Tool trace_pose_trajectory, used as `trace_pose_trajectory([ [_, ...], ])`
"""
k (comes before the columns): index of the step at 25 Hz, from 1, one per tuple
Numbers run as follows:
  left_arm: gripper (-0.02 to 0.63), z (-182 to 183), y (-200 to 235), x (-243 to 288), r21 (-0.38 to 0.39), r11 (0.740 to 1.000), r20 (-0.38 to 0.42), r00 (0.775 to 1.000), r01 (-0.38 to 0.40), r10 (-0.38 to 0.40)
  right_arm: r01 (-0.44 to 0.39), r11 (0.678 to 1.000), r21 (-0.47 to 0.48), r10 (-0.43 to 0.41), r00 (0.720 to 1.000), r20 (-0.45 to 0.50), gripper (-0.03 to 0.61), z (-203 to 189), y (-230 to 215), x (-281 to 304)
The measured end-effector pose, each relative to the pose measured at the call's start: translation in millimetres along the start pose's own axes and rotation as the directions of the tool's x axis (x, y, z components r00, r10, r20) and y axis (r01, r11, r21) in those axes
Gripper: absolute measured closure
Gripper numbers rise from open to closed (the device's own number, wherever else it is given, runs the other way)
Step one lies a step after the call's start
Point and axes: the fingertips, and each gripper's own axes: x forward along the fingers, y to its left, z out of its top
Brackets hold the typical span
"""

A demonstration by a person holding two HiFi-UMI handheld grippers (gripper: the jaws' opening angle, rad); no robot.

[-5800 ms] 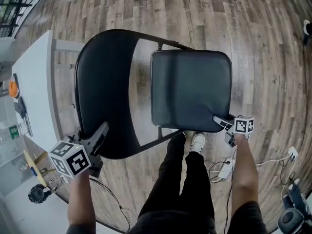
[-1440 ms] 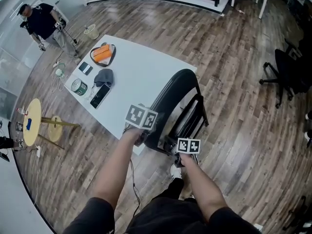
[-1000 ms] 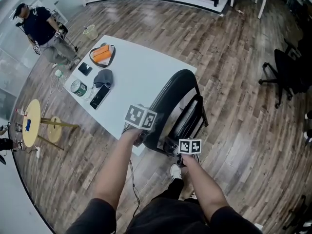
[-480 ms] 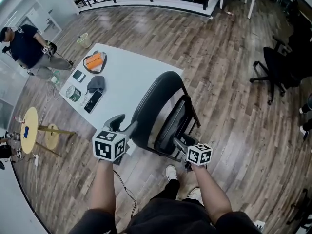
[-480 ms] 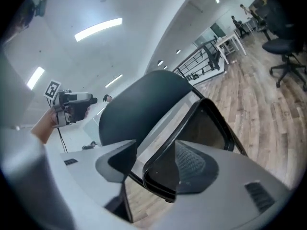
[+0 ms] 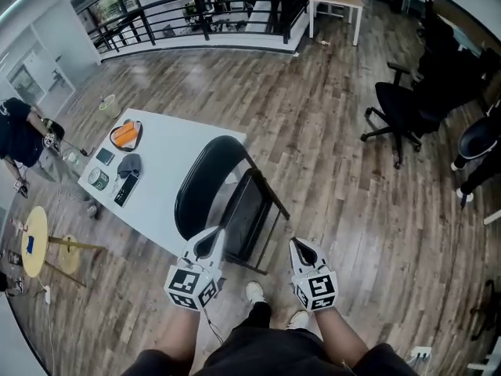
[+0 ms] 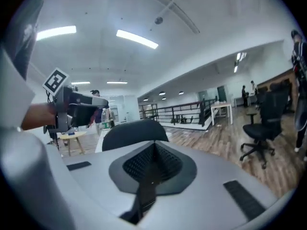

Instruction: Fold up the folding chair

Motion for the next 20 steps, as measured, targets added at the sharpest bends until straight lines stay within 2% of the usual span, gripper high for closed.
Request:
trace_pose_trajectory([
  [2, 0.609, -2, -42, 0, -0.023, 0.999, 0.059, 0.998, 0.026, -0.025, 0.09, 0.994, -0.054, -0.086, 0.994, 0.071, 0.565, 16, -14, -42],
  [4, 0.609, -6, -81, 1, -0.002, 0.999, 0.094, 0.994, 0.048, -0.048, 0.164, 0.983, -0.086, -0.154, 0.981, 0.115, 0.565, 24, -25, -81],
  [7, 0.609, -11, -129, -4, 0.057, 0.996, 0.096, 0.992, 0.076, -0.081, 0.241, 0.968, -0.076, -0.228, 0.963, 0.145, 0.565, 26, -38, -132],
  [10, 0.609, -19, -165, -15, 0.026, 0.995, 0.091, 0.991, 0.098, -0.1, 0.297, 0.952, -0.068, -0.285, 0.948, 0.145, 0.565, 21, -47, -180],
  [16, 0.609, -39, -204, -47, 0.008, 0.986, 0.079, 0.983, 0.167, -0.167, 0.383, 0.918, -0.098, -0.365, 0.917, 0.163, 0.565, 17, -30, -238],
  [20, 0.609, -43, -197, -85, 0.034, 0.975, 0.083, 0.971, 0.222, -0.224, 0.44, 0.889, -0.124, -0.415, 0.89, 0.188, 0.566, 24, 10, -256],
])
